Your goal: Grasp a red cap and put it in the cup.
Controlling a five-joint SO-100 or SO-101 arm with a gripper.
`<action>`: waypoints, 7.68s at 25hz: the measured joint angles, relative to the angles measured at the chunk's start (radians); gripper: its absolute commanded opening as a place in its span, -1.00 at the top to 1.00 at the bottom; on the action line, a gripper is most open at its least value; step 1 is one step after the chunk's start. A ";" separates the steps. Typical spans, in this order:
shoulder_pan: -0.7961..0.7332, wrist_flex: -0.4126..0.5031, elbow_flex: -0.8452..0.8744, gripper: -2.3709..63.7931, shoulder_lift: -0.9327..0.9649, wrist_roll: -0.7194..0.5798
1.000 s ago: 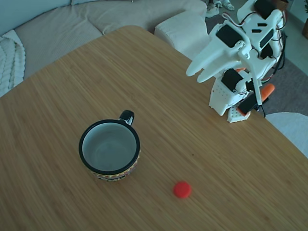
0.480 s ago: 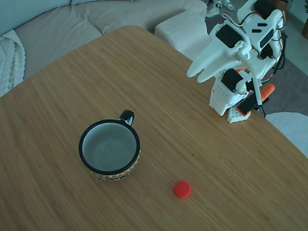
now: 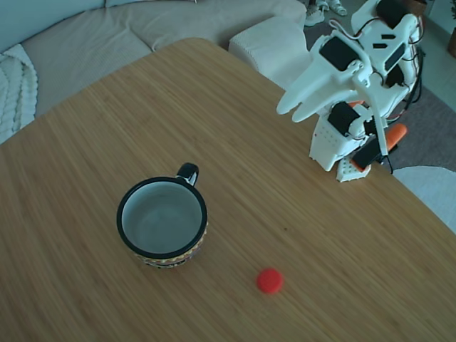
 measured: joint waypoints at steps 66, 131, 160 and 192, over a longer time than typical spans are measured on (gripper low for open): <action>-0.298 -0.084 -0.888 -0.16 -1.448 -0.104; -0.284 -0.147 -0.557 -0.28 -1.654 -0.176; -0.448 -0.212 -0.551 -0.27 -1.706 -0.198; -0.439 -0.287 -0.515 -0.04 -1.733 -0.199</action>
